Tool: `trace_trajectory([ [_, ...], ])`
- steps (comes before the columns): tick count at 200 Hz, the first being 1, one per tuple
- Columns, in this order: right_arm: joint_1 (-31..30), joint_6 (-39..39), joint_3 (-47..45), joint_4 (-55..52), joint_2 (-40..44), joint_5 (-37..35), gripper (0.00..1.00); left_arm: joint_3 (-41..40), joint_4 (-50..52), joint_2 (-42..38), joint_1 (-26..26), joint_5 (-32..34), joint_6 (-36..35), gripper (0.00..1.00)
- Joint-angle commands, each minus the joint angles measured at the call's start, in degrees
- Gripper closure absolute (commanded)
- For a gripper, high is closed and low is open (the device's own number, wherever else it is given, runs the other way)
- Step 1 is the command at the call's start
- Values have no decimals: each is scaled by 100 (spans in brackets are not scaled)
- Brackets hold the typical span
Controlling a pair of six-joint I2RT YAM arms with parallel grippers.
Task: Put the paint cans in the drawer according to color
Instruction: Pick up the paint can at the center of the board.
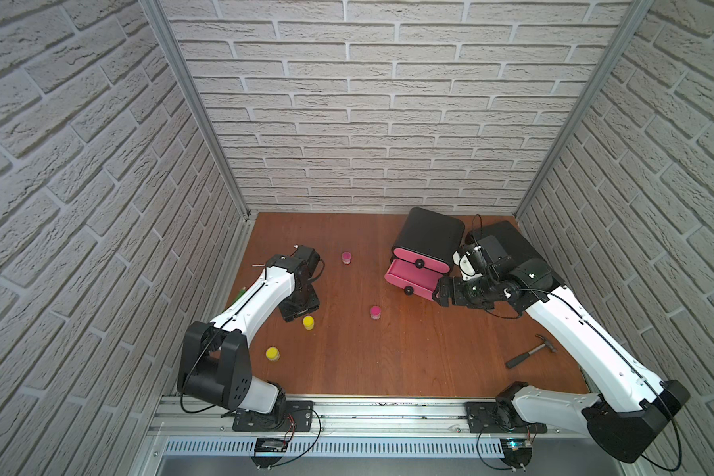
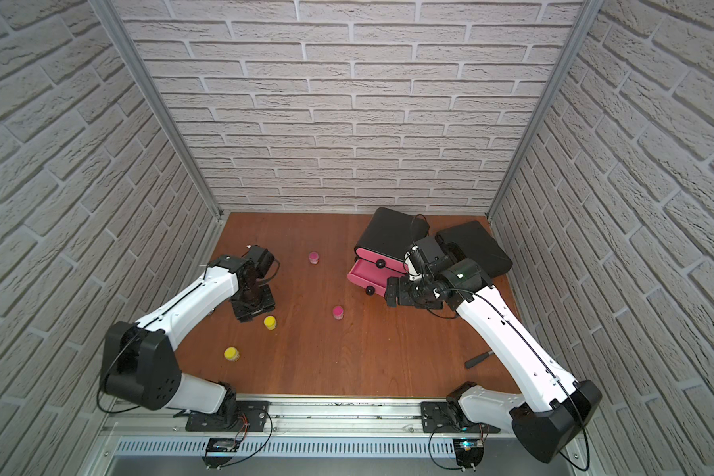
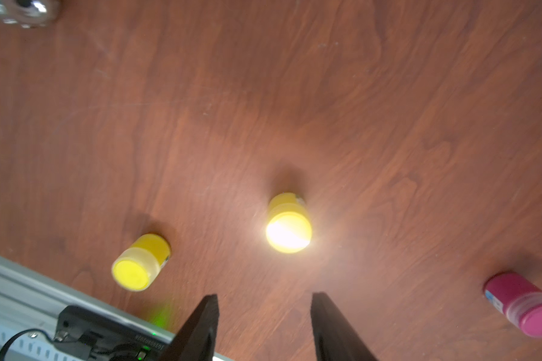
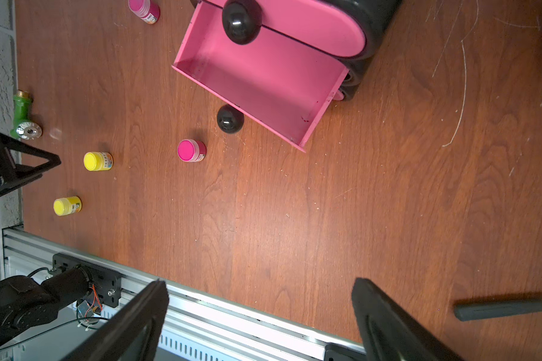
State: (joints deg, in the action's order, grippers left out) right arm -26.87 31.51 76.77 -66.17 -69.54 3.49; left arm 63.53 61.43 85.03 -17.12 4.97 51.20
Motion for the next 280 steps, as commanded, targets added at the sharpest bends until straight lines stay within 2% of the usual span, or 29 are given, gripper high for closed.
trace_trajectory([
  [1,-112,64,-91,159,112,-137,3,-68,-377,208,77,-249,-224,48],
  [63,-178,128,-80,202,190,-274,3,-243,-591,700,208,-356,-392,40],
  [108,-185,75,-42,162,211,-311,3,-319,-839,978,201,-488,-417,42],
  [184,-191,9,-11,-1,300,-410,3,-429,-957,1103,201,-338,-349,52],
  [229,-187,31,-4,8,397,-445,3,-277,-852,1061,192,-275,-370,68],
  [280,-187,-3,-29,-44,511,-550,2,60,-253,836,63,-29,-517,71],
])
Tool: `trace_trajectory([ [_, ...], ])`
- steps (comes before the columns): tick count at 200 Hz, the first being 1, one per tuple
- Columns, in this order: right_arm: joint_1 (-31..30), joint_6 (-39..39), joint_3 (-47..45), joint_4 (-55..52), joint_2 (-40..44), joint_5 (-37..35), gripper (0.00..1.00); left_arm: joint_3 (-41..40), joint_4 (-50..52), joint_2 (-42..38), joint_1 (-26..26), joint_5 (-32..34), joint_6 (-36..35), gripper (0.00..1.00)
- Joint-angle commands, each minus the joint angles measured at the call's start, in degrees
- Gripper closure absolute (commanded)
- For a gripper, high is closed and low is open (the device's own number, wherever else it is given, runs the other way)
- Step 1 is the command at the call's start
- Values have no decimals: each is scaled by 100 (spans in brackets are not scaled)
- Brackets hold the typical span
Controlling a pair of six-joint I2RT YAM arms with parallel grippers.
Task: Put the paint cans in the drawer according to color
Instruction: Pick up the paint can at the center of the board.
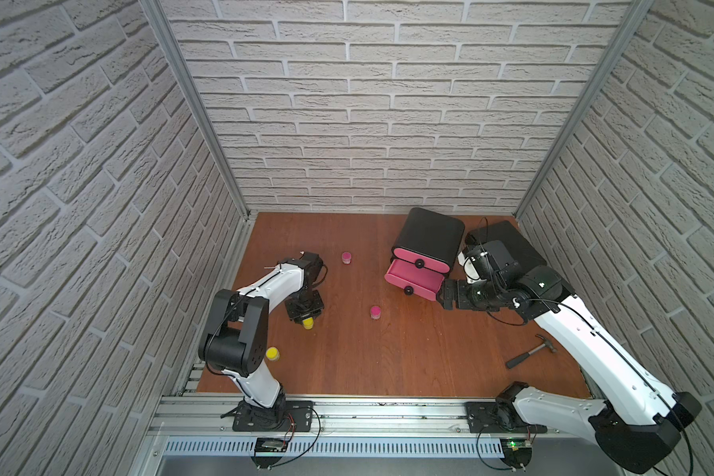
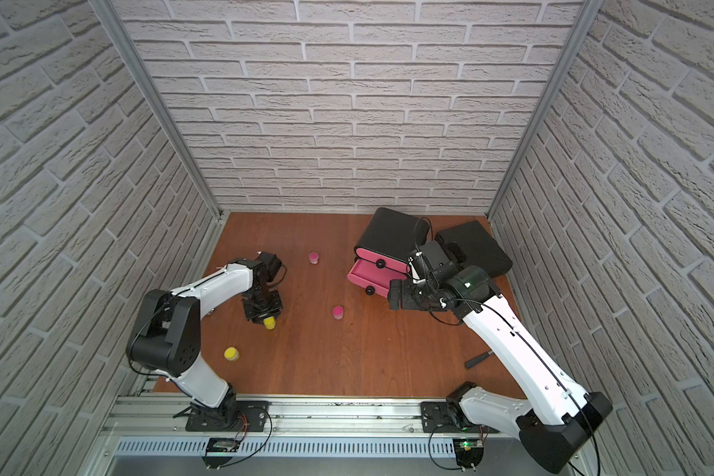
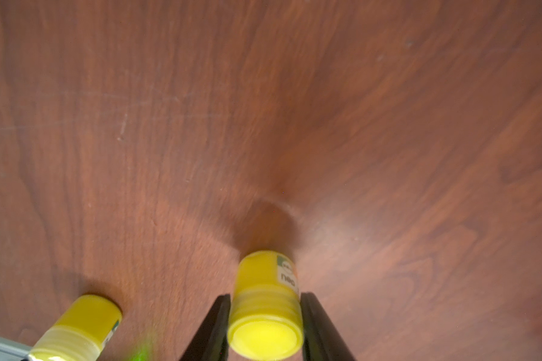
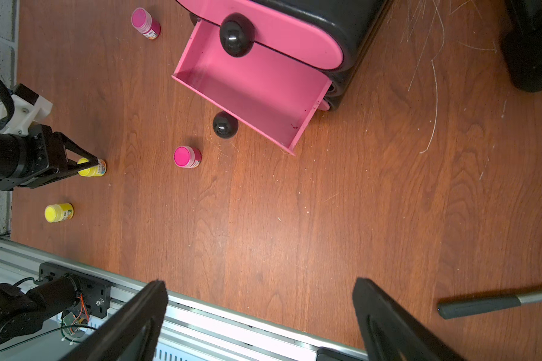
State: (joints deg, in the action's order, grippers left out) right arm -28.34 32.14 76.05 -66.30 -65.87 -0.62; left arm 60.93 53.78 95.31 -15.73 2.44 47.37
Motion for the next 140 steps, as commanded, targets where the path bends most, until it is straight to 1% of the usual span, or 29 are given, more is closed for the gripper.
trace_trajectory([
  [1,-40,-67,42,-32,144,-144,2,339,538,-198,-83,232,-137,71],
  [14,-37,-59,-10,-33,191,-183,2,643,858,-291,-145,292,-238,72],
  [44,-40,37,-268,33,348,-360,2,1626,1454,-499,-363,284,-416,74],
  [72,-40,154,-632,87,484,-501,1,2684,1703,-364,-630,154,-483,76],
  [106,-43,249,-964,-12,720,-931,1,4191,1925,325,-1230,287,-620,78],
  [140,-31,382,-1147,-154,979,-1213,1,5863,2163,1478,-1922,603,-863,79],
])
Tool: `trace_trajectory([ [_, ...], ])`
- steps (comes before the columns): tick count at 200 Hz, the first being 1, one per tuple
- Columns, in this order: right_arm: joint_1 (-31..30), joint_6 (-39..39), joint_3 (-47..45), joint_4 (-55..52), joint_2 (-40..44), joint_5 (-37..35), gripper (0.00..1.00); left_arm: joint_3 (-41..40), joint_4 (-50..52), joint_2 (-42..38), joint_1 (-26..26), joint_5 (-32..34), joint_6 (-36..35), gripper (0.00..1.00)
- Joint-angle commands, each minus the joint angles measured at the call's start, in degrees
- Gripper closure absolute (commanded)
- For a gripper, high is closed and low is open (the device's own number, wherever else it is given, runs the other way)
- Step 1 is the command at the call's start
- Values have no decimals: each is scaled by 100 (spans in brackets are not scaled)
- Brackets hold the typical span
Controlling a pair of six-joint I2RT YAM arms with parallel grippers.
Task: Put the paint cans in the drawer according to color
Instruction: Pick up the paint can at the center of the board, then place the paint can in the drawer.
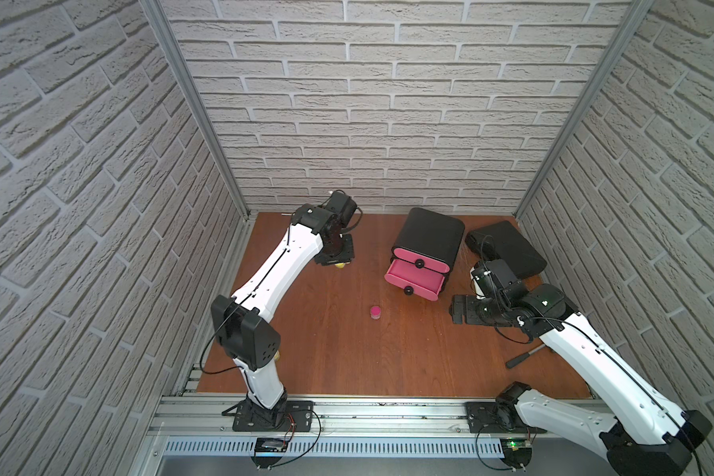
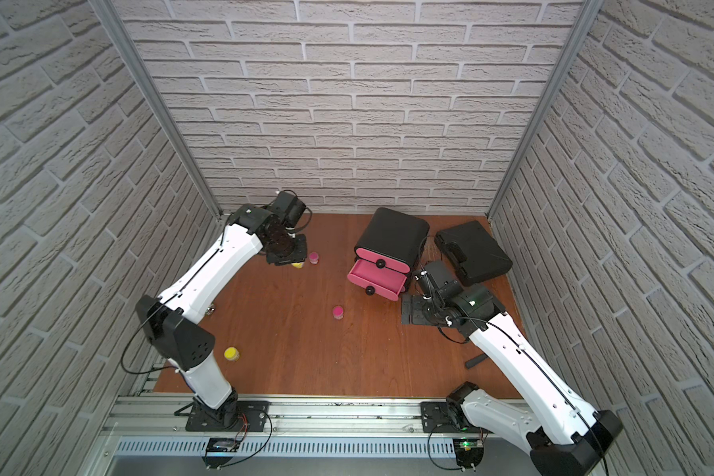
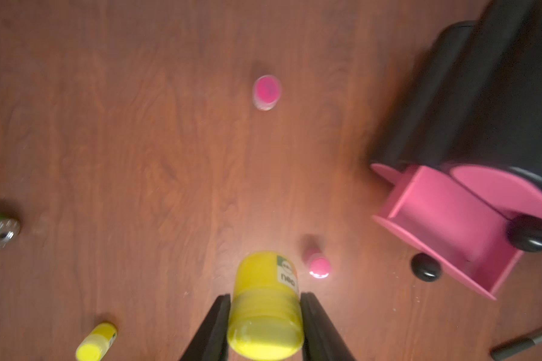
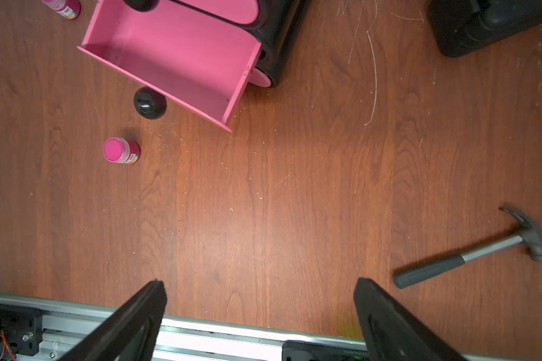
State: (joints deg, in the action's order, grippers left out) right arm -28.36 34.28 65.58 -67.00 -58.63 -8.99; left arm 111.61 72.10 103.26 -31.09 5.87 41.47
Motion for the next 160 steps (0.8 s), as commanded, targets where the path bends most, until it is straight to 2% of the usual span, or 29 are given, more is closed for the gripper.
trace_trajectory([
  [1,-29,167,-103,-85,265,-380,1,837,336,719,-400,263,-281,79],
  [38,-29,278,-164,-208,486,-488,1,2207,235,1927,-887,316,-486,80],
  [58,-29,313,-136,-292,569,-556,2,2643,180,2357,-1039,236,-526,80],
  [116,-29,413,-168,-488,808,-650,2,2647,-46,2669,-1312,170,-588,80],
  [160,-29,474,-186,-573,922,-661,2,2571,-165,2791,-1408,-41,-569,76],
])
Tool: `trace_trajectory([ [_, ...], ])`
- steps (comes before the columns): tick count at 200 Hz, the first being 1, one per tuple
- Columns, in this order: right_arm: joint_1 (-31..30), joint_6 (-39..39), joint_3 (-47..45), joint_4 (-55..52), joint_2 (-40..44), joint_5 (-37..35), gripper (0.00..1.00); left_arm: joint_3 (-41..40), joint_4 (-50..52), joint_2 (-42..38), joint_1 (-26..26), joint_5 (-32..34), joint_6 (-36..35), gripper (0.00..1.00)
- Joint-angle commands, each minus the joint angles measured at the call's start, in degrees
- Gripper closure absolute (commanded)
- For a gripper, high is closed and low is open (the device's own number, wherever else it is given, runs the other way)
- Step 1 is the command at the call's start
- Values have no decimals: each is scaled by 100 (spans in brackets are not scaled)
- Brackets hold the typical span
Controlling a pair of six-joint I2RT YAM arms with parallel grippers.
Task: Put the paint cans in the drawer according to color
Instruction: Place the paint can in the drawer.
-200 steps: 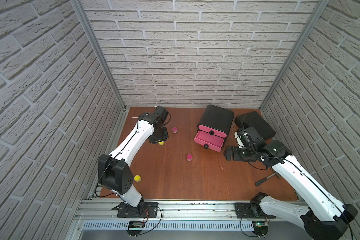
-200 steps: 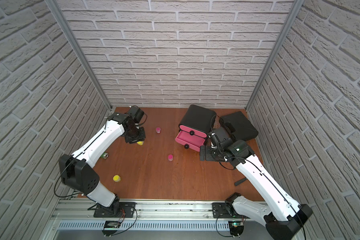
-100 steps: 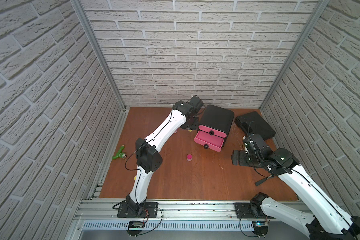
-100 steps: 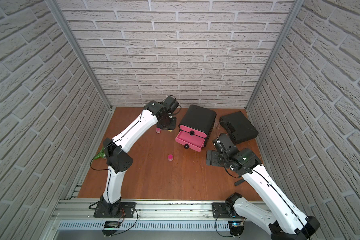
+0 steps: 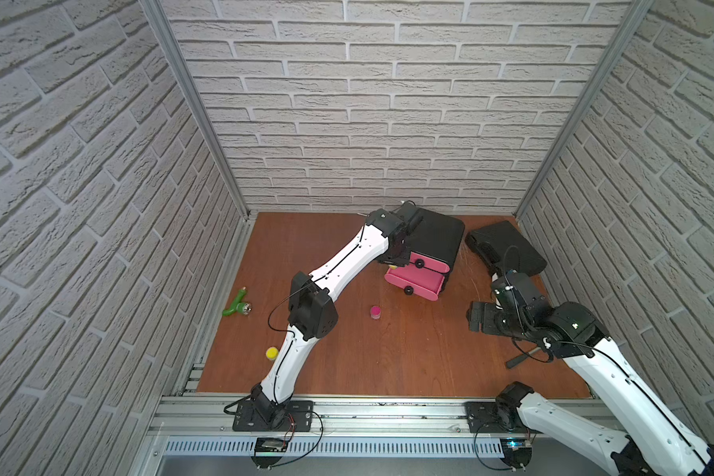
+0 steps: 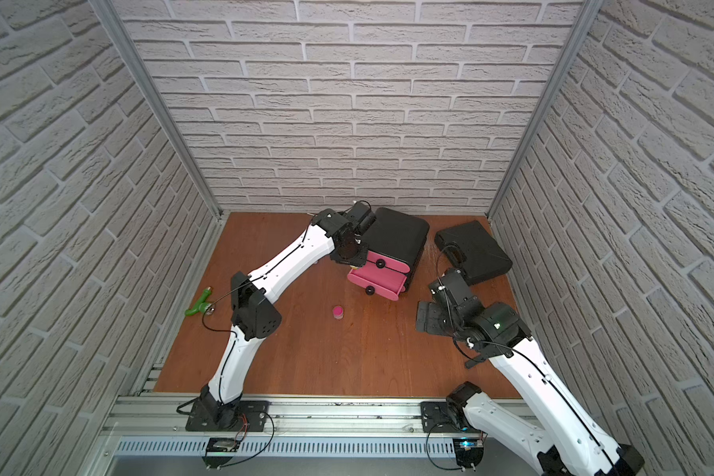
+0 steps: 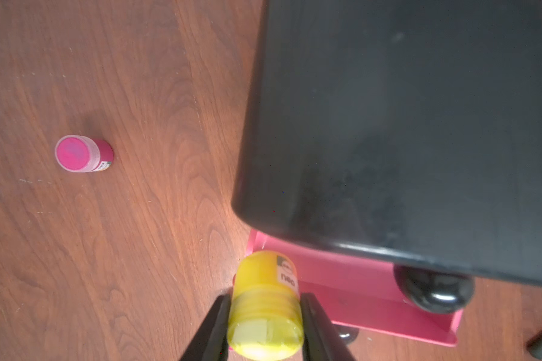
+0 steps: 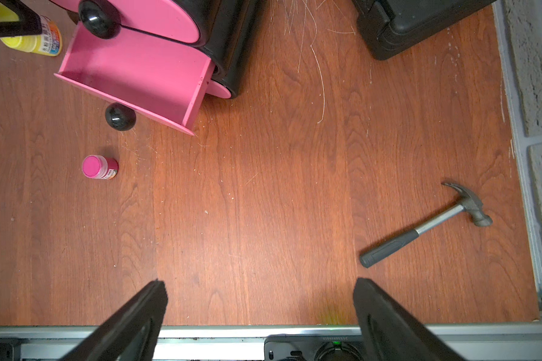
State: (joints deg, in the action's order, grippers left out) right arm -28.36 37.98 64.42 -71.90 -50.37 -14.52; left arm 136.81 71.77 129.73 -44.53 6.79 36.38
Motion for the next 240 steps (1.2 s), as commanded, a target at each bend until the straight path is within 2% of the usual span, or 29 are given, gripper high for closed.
trace_trajectory([
  [1,-29,114,-70,-90,97,-110,2,49,-134,146,-68,-138,-60,76],
  [65,-29,245,-44,-230,273,-149,2,16,-294,380,-86,-239,-87,65],
  [120,-29,340,53,-316,308,-206,3,5,-257,468,-25,-230,-155,46],
  [149,-25,351,61,-295,278,-214,3,11,-268,303,16,-226,-239,46],
  [191,-29,267,48,-159,186,5,3,-352,-211,-624,49,55,-195,46],
  [240,-47,230,-182,196,69,498,4,-2080,-233,-2156,432,381,399,44],
])
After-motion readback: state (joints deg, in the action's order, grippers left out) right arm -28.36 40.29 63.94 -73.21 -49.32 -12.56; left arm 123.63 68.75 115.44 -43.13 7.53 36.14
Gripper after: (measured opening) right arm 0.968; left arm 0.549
